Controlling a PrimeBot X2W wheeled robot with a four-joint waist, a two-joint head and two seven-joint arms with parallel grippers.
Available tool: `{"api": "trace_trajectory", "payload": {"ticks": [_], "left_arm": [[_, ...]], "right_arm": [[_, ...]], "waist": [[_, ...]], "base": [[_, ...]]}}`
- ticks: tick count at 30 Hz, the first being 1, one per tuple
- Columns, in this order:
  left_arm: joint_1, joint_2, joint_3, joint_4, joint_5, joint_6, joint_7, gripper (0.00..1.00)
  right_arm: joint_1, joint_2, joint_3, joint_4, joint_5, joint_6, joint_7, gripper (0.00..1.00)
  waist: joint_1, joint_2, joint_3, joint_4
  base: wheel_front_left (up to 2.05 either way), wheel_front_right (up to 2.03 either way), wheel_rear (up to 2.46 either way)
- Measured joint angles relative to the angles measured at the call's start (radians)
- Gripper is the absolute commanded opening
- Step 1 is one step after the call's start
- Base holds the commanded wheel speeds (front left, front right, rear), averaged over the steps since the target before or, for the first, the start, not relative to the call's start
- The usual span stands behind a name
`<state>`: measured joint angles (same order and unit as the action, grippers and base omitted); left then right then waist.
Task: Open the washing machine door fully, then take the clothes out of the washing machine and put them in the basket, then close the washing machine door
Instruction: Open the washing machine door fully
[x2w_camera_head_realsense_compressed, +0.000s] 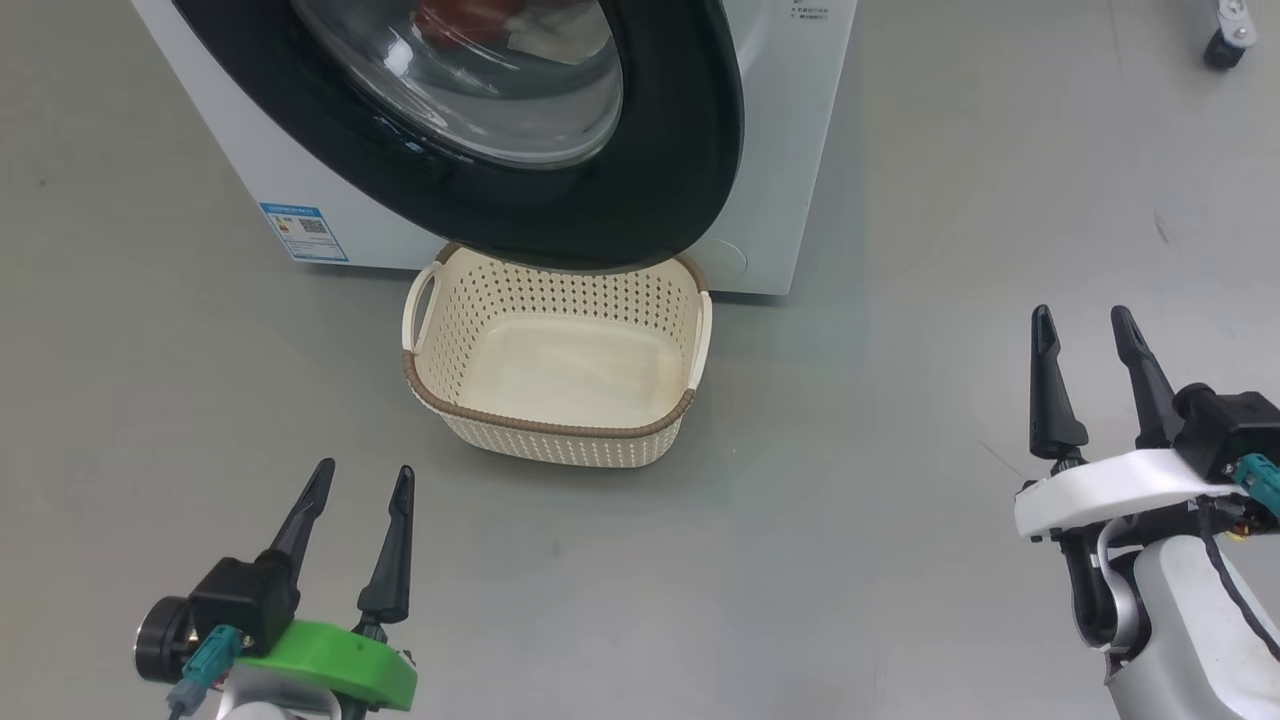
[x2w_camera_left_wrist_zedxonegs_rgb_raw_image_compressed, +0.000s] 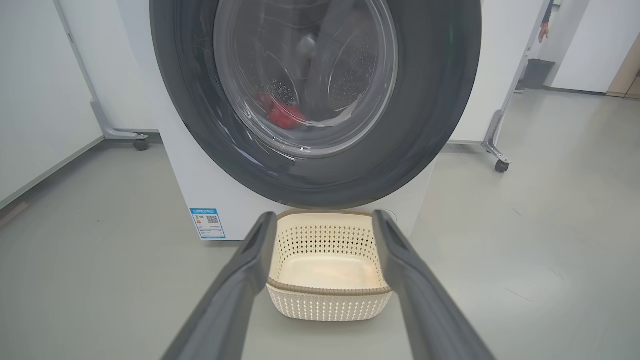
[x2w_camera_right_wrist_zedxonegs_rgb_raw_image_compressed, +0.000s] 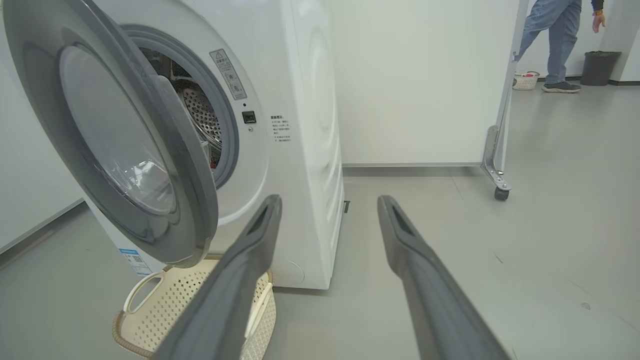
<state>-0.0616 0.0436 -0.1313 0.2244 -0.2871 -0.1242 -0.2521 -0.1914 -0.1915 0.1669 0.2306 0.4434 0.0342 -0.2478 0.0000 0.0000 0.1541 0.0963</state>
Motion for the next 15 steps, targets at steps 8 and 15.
{"api": "trace_trajectory", "payload": {"ticks": [8, 15], "left_arm": [[-0.011, 0.000, -0.032, -0.006, 0.003, 0.000, 0.000, 1.00], [-0.055, -0.001, -0.060, -0.013, 0.003, 0.000, 0.000, 1.00]], "right_arm": [[-0.077, -0.023, -0.001, -0.001, 0.000, 0.017, 0.014, 1.00], [-0.194, -0.032, -0.018, -0.010, 0.049, 0.038, 0.070, 0.37]], "waist": [[0.0000, 0.0000, 0.053, 0.023], [0.0000, 0.0000, 0.108, 0.051]], "base": [[0.00, 0.00, 0.00], [0.00, 0.00, 0.00]]}}
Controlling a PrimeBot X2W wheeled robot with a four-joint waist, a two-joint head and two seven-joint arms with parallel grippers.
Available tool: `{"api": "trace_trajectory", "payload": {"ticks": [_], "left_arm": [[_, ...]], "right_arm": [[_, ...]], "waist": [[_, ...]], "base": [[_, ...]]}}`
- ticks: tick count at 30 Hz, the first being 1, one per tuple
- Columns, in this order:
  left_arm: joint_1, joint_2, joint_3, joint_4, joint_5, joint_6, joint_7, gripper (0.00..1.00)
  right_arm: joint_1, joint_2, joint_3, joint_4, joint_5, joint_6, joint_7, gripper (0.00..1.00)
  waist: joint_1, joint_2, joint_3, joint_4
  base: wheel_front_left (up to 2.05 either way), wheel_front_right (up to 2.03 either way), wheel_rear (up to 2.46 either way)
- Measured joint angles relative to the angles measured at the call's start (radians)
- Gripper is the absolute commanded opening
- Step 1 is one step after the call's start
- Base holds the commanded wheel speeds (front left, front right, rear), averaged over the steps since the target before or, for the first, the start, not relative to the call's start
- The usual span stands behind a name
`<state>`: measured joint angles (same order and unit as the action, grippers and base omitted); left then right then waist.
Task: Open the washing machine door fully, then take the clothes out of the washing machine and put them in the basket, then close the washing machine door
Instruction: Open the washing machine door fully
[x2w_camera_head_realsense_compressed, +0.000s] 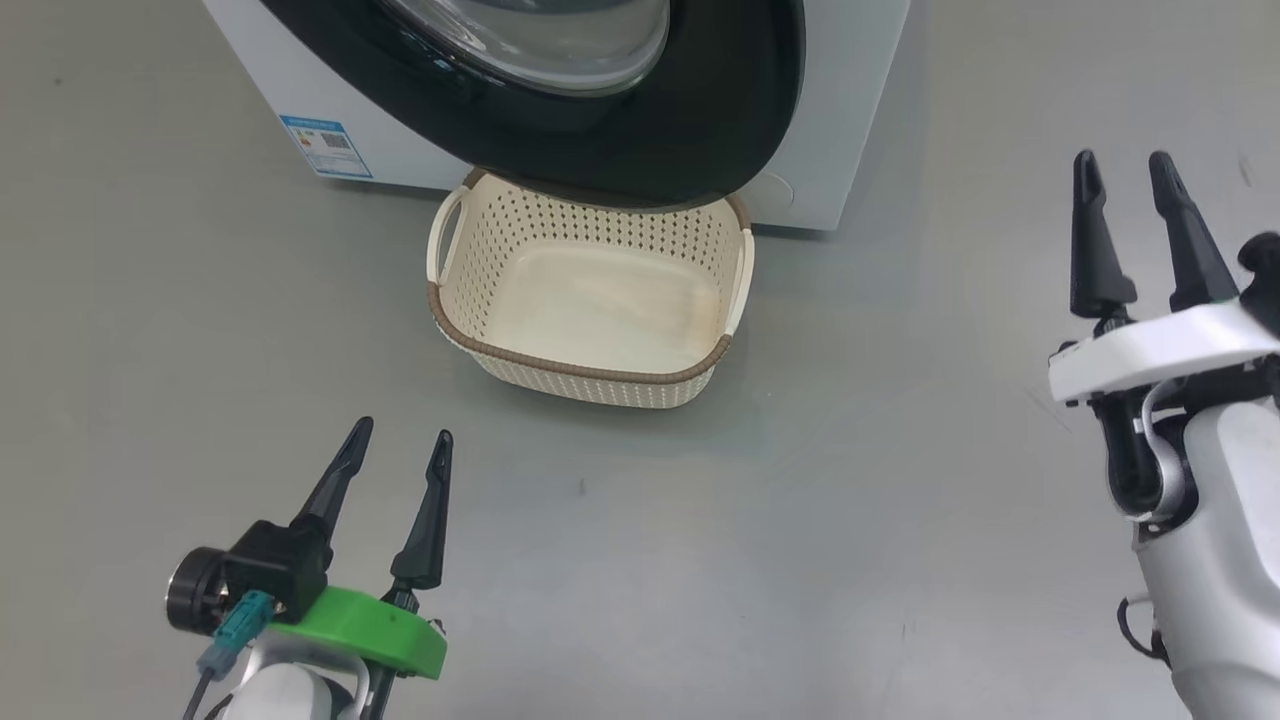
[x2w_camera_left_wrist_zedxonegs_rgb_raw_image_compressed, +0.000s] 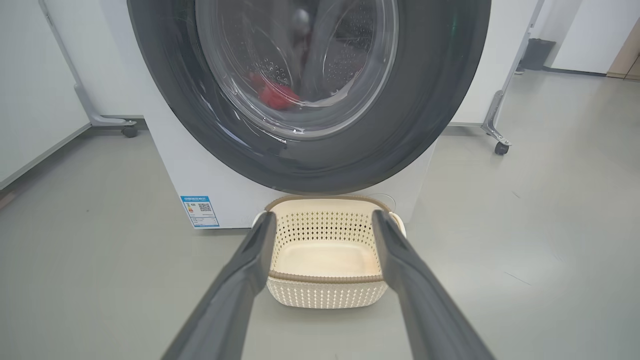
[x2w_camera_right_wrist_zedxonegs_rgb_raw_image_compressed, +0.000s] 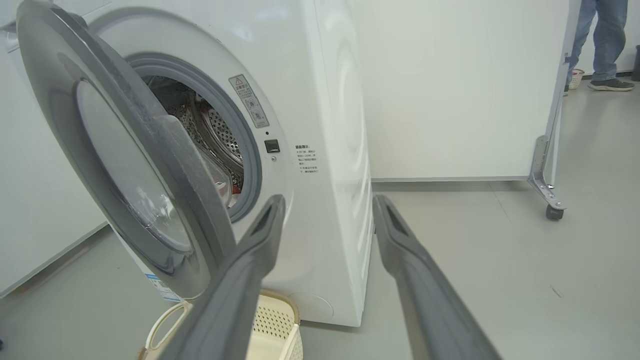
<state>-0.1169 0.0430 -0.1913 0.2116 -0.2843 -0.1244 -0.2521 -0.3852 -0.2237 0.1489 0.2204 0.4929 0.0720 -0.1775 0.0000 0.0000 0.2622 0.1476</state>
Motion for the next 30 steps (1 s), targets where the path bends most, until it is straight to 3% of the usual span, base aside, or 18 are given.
{"api": "trace_trajectory", "payload": {"ticks": [1, 2, 16, 20, 30], "left_arm": [[-0.005, 0.000, -0.005, 0.000, 0.000, 0.000, 0.000, 1.00], [-0.011, -0.001, -0.010, -0.001, 0.000, -0.001, 0.000, 1.00], [-0.093, -0.004, -0.092, -0.002, -0.011, -0.001, 0.000, 1.00], [-0.109, -0.006, -0.107, -0.002, -0.058, -0.001, 0.000, 1.00], [-0.114, -0.007, -0.138, 0.005, -0.106, -0.001, 0.000, 1.00]], "right_arm": [[-0.019, 0.001, -0.004, -0.002, 0.013, 0.005, 0.010, 0.07], [-0.038, 0.003, -0.009, -0.005, 0.031, 0.009, 0.021, 0.00], [-0.293, 0.054, -0.107, 0.015, 0.359, 0.024, 0.257, 0.00], [-0.354, 0.068, -0.145, 0.046, 0.461, 0.022, 0.341, 0.00], [-0.470, 0.104, -0.198, 0.113, 0.678, -0.061, 0.560, 0.00]], "waist": [[0.0000, 0.0000, 0.008, 0.004], [0.0000, 0.0000, 0.017, 0.008], [0.0000, 0.0000, 0.128, 0.091], [0.0000, 0.0000, 0.153, 0.123], [0.0000, 0.0000, 0.197, 0.191]], "base": [[0.00, 0.00, 0.00], [0.00, 0.00, 0.00], [0.00, 0.00, 0.00], [0.00, 0.00, 0.00], [0.00, 0.00, 0.00]]}}
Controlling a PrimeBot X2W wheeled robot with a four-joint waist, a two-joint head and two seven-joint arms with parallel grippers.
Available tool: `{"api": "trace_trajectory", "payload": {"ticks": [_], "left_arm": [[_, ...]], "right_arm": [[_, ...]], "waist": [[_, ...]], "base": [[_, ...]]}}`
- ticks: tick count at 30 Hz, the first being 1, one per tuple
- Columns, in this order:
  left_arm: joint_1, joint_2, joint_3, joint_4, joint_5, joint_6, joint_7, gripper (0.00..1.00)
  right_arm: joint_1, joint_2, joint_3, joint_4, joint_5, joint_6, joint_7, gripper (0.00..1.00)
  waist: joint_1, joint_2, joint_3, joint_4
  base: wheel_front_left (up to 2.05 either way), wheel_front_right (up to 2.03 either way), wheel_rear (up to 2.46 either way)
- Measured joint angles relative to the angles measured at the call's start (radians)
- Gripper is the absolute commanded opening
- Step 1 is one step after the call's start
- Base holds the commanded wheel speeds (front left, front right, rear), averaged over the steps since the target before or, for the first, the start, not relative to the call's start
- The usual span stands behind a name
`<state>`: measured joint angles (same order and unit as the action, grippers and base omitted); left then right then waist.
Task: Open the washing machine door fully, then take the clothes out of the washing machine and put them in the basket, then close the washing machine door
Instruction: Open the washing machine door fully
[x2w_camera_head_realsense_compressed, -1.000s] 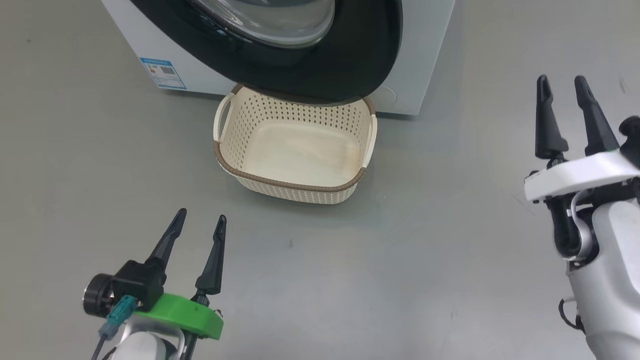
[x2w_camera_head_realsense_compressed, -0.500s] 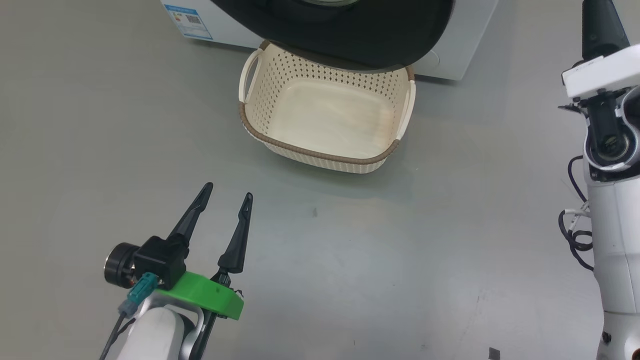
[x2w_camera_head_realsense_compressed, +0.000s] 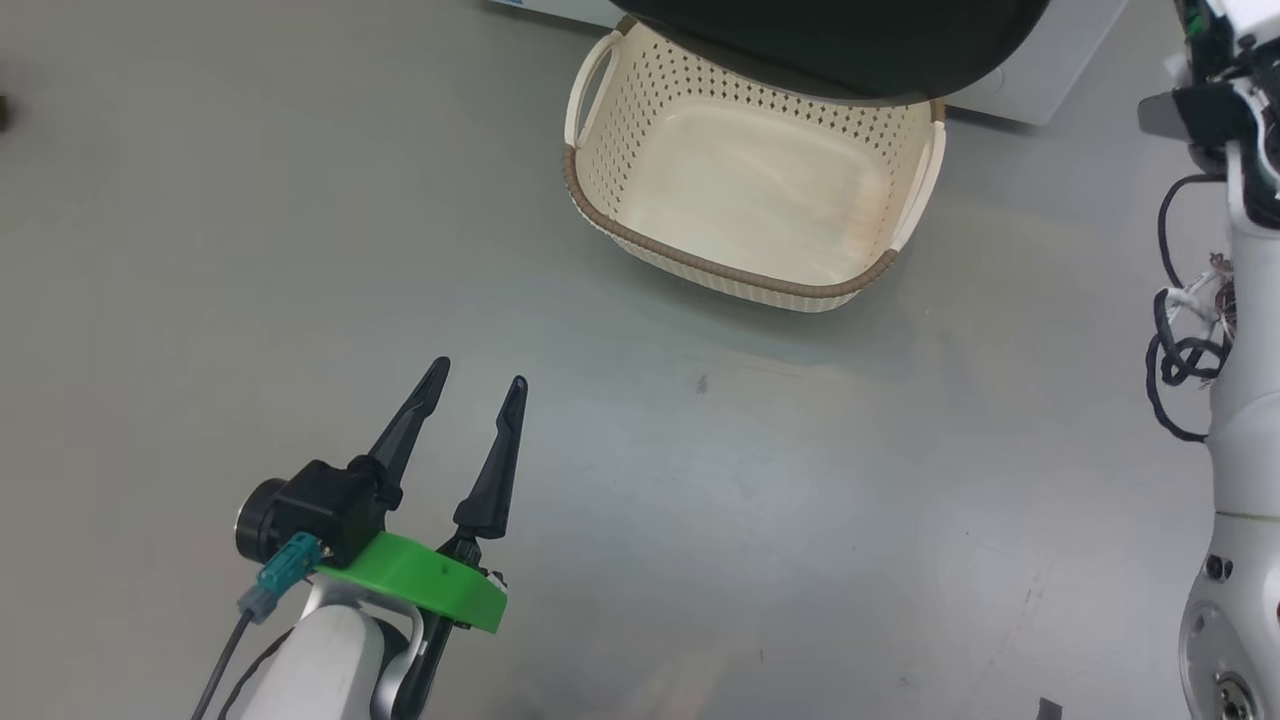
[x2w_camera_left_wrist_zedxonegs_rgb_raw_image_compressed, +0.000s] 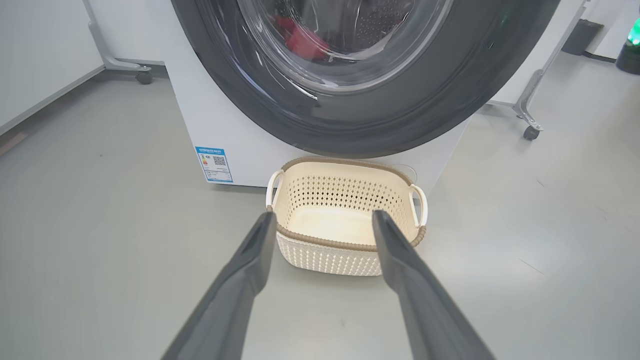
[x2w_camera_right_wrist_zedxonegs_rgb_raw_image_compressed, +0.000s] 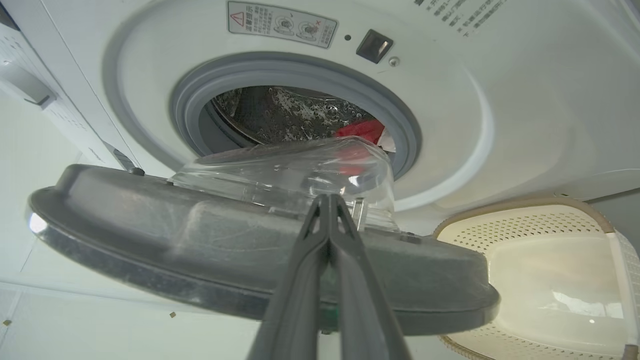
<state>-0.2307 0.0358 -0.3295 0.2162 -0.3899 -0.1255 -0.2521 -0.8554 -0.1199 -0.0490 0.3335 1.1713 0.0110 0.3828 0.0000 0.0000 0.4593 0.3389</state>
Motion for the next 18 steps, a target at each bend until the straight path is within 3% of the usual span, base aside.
{"api": "trace_trajectory", "payload": {"ticks": [11, 18], "left_arm": [[-0.011, -0.003, -0.006, 0.004, -0.021, 0.000, 0.000, 1.00], [-0.016, -0.003, -0.008, 0.005, -0.021, 0.000, 0.000, 1.00]], "right_arm": [[-0.110, -0.029, -0.016, 0.040, 0.071, -0.081, 0.158, 0.00], [-0.132, -0.034, -0.036, 0.071, 0.146, -0.112, 0.251, 0.00]], "waist": [[0.0000, 0.0000, 0.029, 0.051], [0.0000, 0.0000, 0.029, 0.057]], "base": [[0.00, 0.00, 0.00], [0.00, 0.00, 0.00]]}}
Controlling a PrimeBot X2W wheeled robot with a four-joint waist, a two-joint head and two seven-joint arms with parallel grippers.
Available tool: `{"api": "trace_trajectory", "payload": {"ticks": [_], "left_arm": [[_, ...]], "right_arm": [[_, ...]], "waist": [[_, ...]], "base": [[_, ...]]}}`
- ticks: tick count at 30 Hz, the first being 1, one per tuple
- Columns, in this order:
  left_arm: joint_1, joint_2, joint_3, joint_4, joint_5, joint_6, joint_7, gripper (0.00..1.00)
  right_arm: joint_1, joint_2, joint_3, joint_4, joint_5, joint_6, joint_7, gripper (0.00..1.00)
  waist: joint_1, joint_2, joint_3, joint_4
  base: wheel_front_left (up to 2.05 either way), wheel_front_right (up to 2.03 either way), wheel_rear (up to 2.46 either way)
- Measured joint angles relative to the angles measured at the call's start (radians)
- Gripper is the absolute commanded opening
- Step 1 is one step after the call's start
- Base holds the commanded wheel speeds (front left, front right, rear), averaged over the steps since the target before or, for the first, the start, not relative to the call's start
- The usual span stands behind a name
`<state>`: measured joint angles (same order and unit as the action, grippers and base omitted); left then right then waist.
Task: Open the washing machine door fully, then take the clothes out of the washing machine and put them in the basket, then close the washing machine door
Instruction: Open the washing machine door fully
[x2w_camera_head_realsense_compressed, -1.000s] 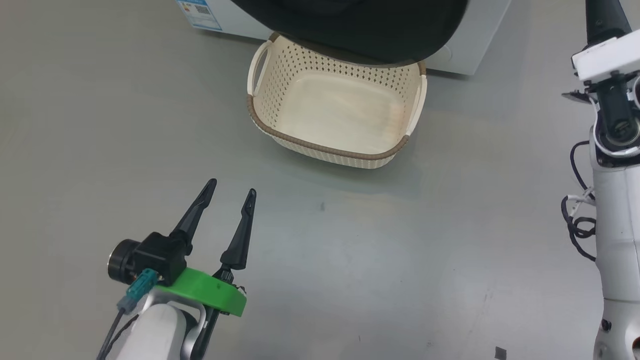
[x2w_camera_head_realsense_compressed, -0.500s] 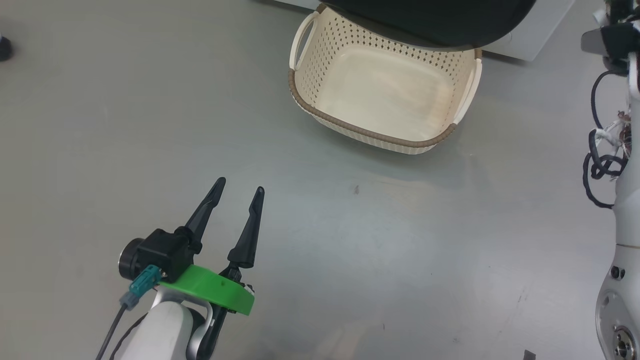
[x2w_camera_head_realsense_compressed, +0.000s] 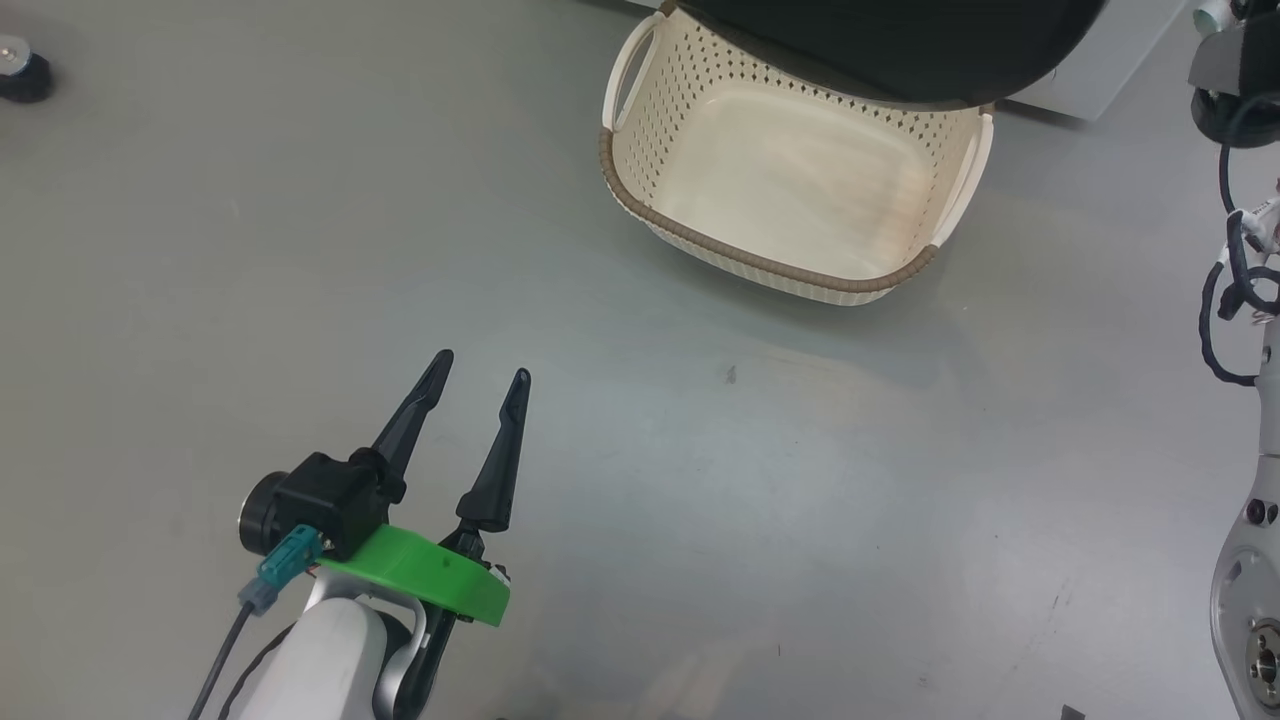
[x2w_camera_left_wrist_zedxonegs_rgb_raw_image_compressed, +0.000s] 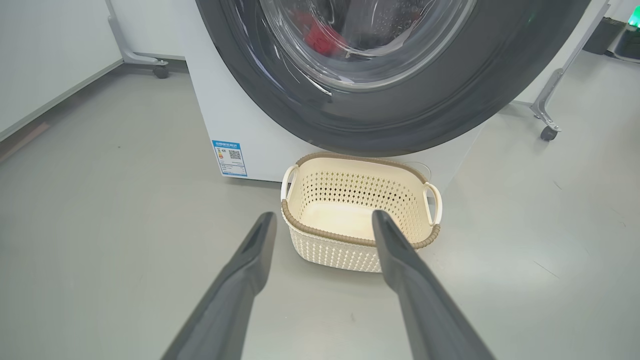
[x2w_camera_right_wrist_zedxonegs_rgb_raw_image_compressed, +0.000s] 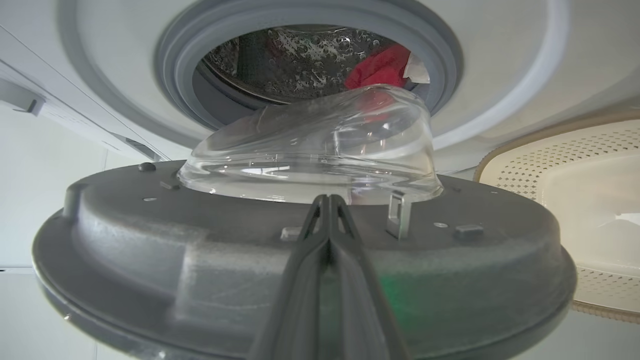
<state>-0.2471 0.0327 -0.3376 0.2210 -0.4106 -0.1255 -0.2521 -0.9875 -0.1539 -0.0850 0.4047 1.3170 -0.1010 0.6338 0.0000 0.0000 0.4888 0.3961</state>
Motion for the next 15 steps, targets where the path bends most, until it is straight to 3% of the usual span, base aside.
{"api": "trace_trajectory", "payload": {"ticks": [15], "left_arm": [[-0.003, 0.000, -0.002, 0.024, 0.000, 0.000, 0.000, 1.00]], "right_arm": [[0.020, 0.007, 0.006, 0.077, 0.050, -0.016, 0.130, 0.00]], "waist": [[0.0000, 0.0000, -0.041, 0.003]], "base": [[0.00, 0.00, 0.00]]}}
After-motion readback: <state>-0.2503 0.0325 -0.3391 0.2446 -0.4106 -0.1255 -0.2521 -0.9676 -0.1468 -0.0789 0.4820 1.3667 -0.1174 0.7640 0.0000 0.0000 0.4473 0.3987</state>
